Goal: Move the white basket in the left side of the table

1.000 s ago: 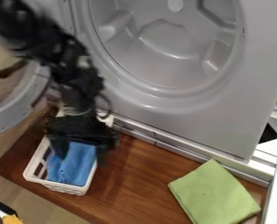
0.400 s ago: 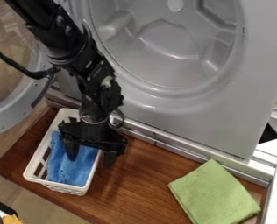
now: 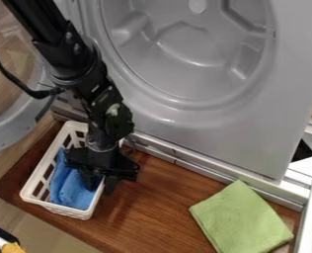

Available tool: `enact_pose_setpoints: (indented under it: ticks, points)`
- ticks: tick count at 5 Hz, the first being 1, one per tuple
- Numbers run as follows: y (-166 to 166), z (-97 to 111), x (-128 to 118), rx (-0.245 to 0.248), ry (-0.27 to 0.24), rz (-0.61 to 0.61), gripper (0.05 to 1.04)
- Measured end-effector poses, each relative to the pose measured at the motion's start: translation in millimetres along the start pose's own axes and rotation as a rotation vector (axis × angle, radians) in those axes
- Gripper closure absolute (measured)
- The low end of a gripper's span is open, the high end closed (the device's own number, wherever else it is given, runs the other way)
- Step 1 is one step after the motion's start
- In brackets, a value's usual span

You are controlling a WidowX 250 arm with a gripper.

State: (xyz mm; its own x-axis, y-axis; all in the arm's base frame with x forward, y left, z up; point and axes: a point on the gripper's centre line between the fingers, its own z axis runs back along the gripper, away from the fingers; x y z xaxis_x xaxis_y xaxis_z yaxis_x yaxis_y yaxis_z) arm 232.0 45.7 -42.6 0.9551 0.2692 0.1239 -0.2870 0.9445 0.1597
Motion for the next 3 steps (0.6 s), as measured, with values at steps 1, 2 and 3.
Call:
enact_pose_setpoints:
  ticks: [1, 2, 3]
  points:
    - [-1.9, 0.4, -2.3, 0.021, -0.004, -0.003, 0.927]
    - [-4.1, 0.2, -4.5, 0.019, -0.005, -0.014, 0.984]
    - [-5.8, 1.4, -10.6, 0.043, 0.011, -0.022, 0.987]
